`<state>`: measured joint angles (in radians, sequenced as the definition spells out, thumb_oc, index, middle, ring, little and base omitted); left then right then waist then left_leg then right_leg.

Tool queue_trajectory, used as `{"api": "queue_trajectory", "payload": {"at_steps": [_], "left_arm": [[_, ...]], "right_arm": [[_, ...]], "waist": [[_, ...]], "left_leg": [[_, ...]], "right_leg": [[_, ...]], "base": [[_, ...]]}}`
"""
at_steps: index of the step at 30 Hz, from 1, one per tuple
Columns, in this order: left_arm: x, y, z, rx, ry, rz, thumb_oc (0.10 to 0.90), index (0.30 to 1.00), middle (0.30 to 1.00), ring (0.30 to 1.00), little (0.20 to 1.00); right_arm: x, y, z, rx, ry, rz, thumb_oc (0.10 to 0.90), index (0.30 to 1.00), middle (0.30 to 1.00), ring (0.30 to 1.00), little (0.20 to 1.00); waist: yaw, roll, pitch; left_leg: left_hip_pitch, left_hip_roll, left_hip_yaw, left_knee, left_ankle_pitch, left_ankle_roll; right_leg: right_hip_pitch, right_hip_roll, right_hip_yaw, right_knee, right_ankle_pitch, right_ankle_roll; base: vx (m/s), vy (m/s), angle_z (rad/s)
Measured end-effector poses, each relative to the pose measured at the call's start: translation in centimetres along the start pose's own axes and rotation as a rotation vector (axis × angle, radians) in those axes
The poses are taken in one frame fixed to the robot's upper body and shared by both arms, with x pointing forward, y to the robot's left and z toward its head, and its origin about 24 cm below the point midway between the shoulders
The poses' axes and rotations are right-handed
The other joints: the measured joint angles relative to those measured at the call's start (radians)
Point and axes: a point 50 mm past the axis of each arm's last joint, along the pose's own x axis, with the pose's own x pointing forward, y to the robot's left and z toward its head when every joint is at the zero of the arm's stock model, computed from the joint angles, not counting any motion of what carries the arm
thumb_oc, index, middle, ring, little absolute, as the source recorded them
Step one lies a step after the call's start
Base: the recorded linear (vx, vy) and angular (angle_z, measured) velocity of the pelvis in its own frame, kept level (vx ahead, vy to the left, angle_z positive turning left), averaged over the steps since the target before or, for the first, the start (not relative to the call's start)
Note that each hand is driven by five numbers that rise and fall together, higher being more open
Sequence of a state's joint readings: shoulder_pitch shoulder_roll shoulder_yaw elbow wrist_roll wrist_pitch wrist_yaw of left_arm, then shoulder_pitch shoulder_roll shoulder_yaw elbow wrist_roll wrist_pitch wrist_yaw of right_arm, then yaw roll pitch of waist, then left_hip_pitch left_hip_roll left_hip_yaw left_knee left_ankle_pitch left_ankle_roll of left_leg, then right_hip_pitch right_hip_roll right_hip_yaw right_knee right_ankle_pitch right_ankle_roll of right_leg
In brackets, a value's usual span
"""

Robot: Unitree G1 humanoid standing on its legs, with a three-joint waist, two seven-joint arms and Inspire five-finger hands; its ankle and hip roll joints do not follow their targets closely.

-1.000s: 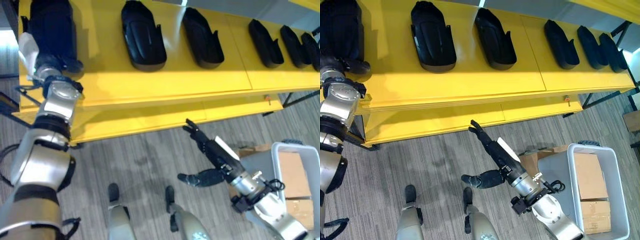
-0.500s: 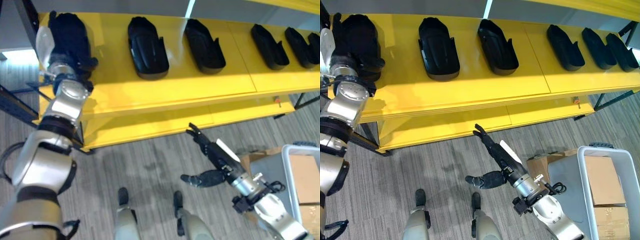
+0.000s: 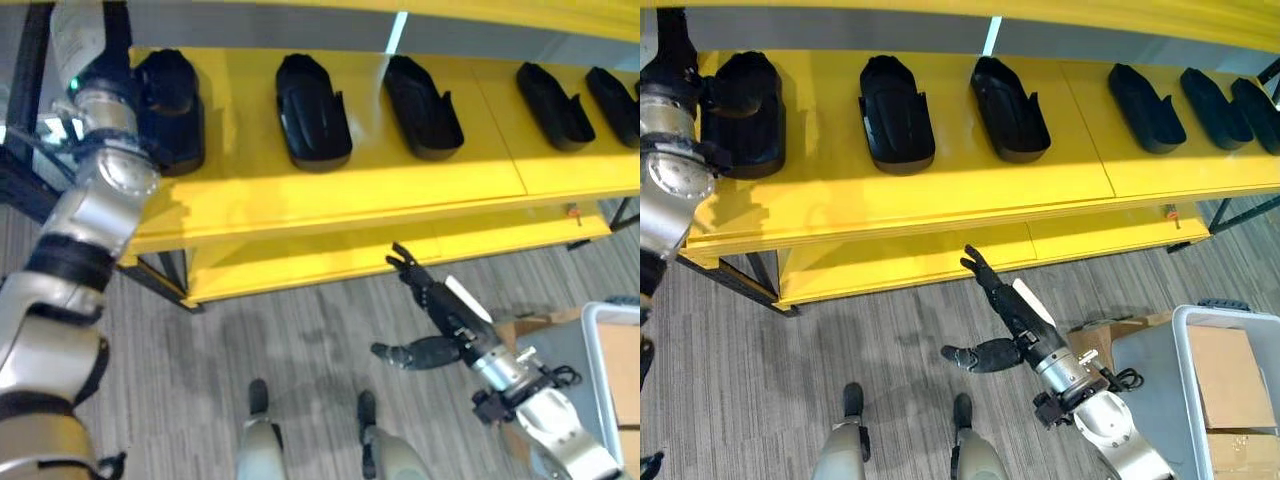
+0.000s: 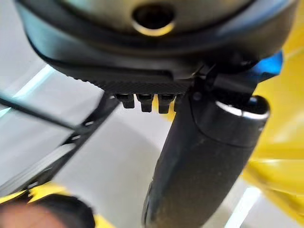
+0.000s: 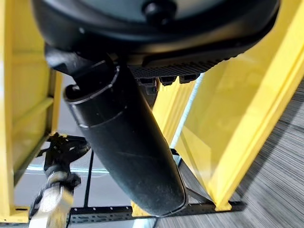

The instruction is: Move parts from the plastic box to the shelf.

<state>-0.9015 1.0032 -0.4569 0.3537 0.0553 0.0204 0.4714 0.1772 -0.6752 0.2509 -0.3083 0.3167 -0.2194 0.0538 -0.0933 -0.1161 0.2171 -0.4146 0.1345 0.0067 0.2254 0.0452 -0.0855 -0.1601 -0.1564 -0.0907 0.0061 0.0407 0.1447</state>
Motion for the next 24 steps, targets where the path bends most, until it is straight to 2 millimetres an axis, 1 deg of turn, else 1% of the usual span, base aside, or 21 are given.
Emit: {"api": "queue_trajectory", "payload": {"at_steps": [1,3,4,5,6,7,8,9,11,12,13,14,16,17,18,21,22,23,24], "left_arm": [[-0.7,-0.6,0.2,-0.017,-0.022,-0.030,0.900,1.000,1.000,1.000,1.000],[-3.3,-0.8,-0.6,-0.088,-0.013,-0.060,0.900,1.000,1.000,1.000,1.000],[-4.0,-0.8,-1.0,-0.118,0.000,-0.070,0.900,1.000,1.000,1.000,1.000],[-5.2,-0.8,-1.6,-0.167,0.031,-0.090,0.900,1.000,1.000,1.000,1.000],[-8.2,-1.1,-3.3,-0.313,0.128,-0.152,0.900,1.000,1.000,1.000,1.000],[-9.4,-1.7,-3.9,-0.374,0.180,-0.198,0.900,1.000,1.000,1.000,1.000],[-10.9,-2.0,-4.2,-0.477,0.239,-0.230,0.900,1.000,1.000,1.000,1.000],[-12.3,-2.3,-4.4,-0.543,0.277,-0.257,0.900,1.000,1.000,1.000,1.000],[-15.0,-3.4,-4.3,-0.714,0.354,-0.325,0.900,1.000,1.000,1.000,1.000],[-17.4,-4.4,-3.5,-0.872,0.420,-0.367,0.900,1.000,1.000,1.000,1.000],[-18.7,-5.2,-2.8,-0.946,0.440,-0.426,0.900,1.000,1.000,1.000,1.000],[-20.1,-5.8,-2.2,-1.040,0.476,-0.434,0.900,1.000,1.000,1.000,1.000],[-22.7,-6.4,-1.1,-1.165,0.544,-0.436,0.900,1.000,1.000,1.000,1.000],[-23.7,-6.9,-0.8,-1.202,0.571,-0.446,0.900,1.000,1.000,1.000,1.000],[-24.3,-7.1,-0.7,-1.218,0.588,-0.451,0.900,1.000,1.000,1.000,1.000],[-25.1,-7.7,-0.5,-1.268,0.626,-0.409,0.900,1.000,1.000,1.000,1.000],[-25.8,-8.2,-0.3,-1.295,0.648,-0.416,0.900,1.000,1.000,1.000,1.000],[-26.0,-8.3,-0.5,-1.297,0.648,-0.415,0.900,1.000,1.000,1.000,1.000],[-26.5,-8.9,-0.5,-1.312,0.672,-0.415,0.900,1.000,1.000,1.000,1.000]], "right_arm": [[-0.1,-0.3,-0.1,-0.004,0.009,-0.014,0.900,1.000,1.000,1.000,1.000],[0.0,-0.6,-0.1,0.000,0.005,-0.038,0.900,1.000,1.000,1.000,1.000],[0.0,-0.7,-0.1,0.005,0.002,-0.048,0.900,1.000,1.000,1.000,1.000],[0.0,-0.7,-0.1,0.013,-0.003,-0.061,0.900,1.000,1.000,1.000,1.000],[-0.1,-0.7,-0.2,0.028,-0.003,-0.084,0.900,1.000,1.000,1.000,1.000],[-0.2,-0.8,-0.3,0.032,0.007,-0.095,0.900,1.000,1.000,1.000,1.000],[-0.2,-0.7,-0.4,0.040,0.012,-0.101,0.900,1.000,1.000,1.000,1.000],[-0.2,-0.6,-0.4,0.047,0.013,-0.107,0.900,1.000,1.000,1.000,1.000],[-0.1,-0.6,-0.5,0.054,0.015,-0.113,0.900,1.000,1.000,1.000,1.000],[-0.2,-0.5,-0.6,0.064,0.015,-0.119,0.900,1.000,1.000,1.000,1.000],[-0.1,-0.5,-0.5,0.066,0.014,-0.118,0.900,1.000,1.000,1.000,1.000],[0.0,-0.4,-0.4,0.077,0.005,-0.123,0.900,1.000,1.000,1.000,1.000],[-0.2,-0.3,-0.5,0.080,0.009,-0.129,0.900,1.000,1.000,1.000,1.000],[-0.4,-0.3,-0.7,0.085,0.020,-0.135,0.900,1.000,1.000,1.000,1.000],[-0.6,-0.3,-0.9,0.102,0.028,-0.140,0.900,1.000,1.000,1.000,1.000],[-1.0,-0.2,-1.2,0.142,0.046,-0.152,0.900,1.000,1.000,1.000,1.000],[-1.2,-0.1,-1.5,0.156,0.058,-0.158,0.900,1.000,1.000,1.000,1.000],[-1.4,-0.1,-1.7,0.175,0.065,-0.167,0.900,1.000,1.000,1.000,1.000],[-1.6,-0.1,-2.2,0.193,0.084,-0.175,0.900,1.000,1.000,1.000,1.000]], "waist": [[0.015,0.002,0.000],[0.021,0.007,0.001],[0.021,0.009,0.002],[0.019,0.009,0.002],[0.015,0.013,0.003],[0.027,0.017,0.003],[0.024,0.018,0.003],[0.023,0.018,0.003],[0.028,0.028,0.002],[0.036,0.030,0.001],[0.044,0.032,0.000],[0.044,0.037,-0.004],[0.041,0.039,-0.010],[0.041,0.047,-0.031],[0.041,0.055,-0.043],[0.040,0.072,-0.069],[0.038,0.077,-0.089],[0.037,0.079,-0.101],[0.037,0.080,-0.118]], "left_leg": [[0.013,0.000,0.000,-0.007,0.000,0.000],[0.034,0.000,0.002,-0.021,-0.001,-0.001],[0.039,0.000,0.002,-0.026,0.000,-0.001],[0.050,0.000,0.004,-0.035,0.001,-0.002],[0.077,-0.001,0.016,-0.056,0.005,-0.002],[0.091,-0.004,0.014,-0.066,0.012,-0.003],[0.111,-0.006,0.016,-0.083,0.013,-0.003],[0.130,-0.010,0.019,-0.102,0.018,-0.005],[0.161,-0.016,0.020,-0.136,0.028,-0.003],[0.194,-0.020,0.028,-0.172,0.041,-0.004],[0.211,-0.018,0.029,-0.195,0.049,-0.005],[0.229,-0.019,0.031,-0.218,0.058,-0.007],[0.278,-0.021,0.042,-0.267,0.074,-0.009],[0.287,-0.021,0.042,-0.289,0.082,-0.010],[0.297,-0.019,0.042,-0.305,0.089,-0.011],[0.299,-0.015,0.042,-0.305,0.095,-0.012],[0.300,-0.012,0.041,-0.305,0.095,-0.014],[0.299,-0.012,0.041,-0.305,0.096,-0.014],[0.300,-0.012,0.041,-0.305,0.096,-0.014]], "right_leg": [[0.009,0.000,0.000,0.001,-0.004,-0.001],[0.023,0.000,0.000,-0.001,-0.006,-0.002],[0.028,0.000,0.000,-0.005,-0.006,-0.002],[0.033,0.000,0.002,-0.006,-0.006,-0.002],[0.052,-0.004,0.004,-0.015,-0.006,-0.003],[0.069,-0.007,0.000,-0.022,-0.006,-0.002],[0.080,-0.008,0.003,-0.029,-0.006,-0.002],[0.091,-0.011,0.006,-0.035,-0.006,-0.002],[0.114,-0.017,0.000,-0.047,-0.006,-0.002],[0.134,-0.021,0.002,-0.059,-0.005,-0.001],[0.142,-0.021,0.000,-0.062,-0.005,-0.001],[0.152,-0.020,0.000,-0.067,-0.005,-0.001],[0.180,-0.023,0.004,-0.083,-0.004,-0.001],[0.182,-0.022,0.004,-0.089,-0.004,-0.001],[0.185,-0.019,0.003,-0.091,-0.004,-0.001],[0.187,-0.015,0.003,-0.091,-0.004,-0.001],[0.187,-0.013,0.003,-0.091,-0.004,-0.001],[0.187,-0.012,0.003,-0.091,-0.004,-0.001],[0.188,-0.012,0.004,-0.091,-0.004,-0.001]], "base": [[0.04,-0.004,0.02],[0.02,0.002,0.00],[0.00,0.000,0.00],[0.07,0.007,-0.05],[0.04,0.001,-0.03],[0.06,0.013,0.01],[0.05,0.010,0.02],[0.07,0.018,0.02],[0.05,0.010,0.03],[0.05,0.006,-0.02],[0.06,0.007,-0.02],[0.03,0.010,-0.04],[0.00,0.006,-0.07],[-0.02,-0.004,-0.04],[0.00,0.000,0.00],[0.00,0.000,0.00],[0.00,0.000,0.00],[-0.03,0.007,-0.01],[0.00,0.000,0.00]]}}
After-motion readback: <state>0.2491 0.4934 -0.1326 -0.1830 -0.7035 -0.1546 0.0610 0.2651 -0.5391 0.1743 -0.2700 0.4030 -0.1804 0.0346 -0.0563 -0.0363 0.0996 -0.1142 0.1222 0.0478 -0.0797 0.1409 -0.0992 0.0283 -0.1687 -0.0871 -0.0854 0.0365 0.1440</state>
